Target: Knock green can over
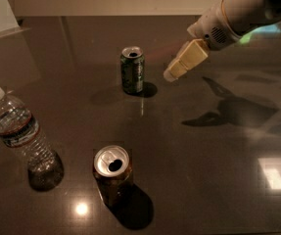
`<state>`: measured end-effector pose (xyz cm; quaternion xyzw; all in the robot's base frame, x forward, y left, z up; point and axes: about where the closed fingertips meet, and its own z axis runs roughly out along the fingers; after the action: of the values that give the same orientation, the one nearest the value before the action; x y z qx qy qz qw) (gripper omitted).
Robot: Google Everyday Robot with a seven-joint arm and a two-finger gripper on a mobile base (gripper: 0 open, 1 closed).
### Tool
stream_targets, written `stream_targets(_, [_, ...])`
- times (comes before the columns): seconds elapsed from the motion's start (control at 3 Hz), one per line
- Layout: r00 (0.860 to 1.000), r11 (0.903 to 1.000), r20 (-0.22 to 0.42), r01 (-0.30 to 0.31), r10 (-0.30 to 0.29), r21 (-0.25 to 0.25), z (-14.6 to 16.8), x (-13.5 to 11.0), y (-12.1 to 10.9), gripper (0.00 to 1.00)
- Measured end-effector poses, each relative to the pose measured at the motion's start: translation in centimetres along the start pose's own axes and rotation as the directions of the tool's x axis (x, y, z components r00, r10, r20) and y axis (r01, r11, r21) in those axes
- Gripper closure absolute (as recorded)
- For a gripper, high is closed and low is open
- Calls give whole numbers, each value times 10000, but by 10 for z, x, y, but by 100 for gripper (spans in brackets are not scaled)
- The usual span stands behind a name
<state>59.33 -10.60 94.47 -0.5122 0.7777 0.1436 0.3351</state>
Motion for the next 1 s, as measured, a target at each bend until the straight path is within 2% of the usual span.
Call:
stream_targets(0.33, [9961, 9996, 882, 65, -42, -267, 30, -22, 2, 0])
stream_targets(1.0, [9833, 9980, 1799, 355, -257, -519, 78, -47, 12, 0])
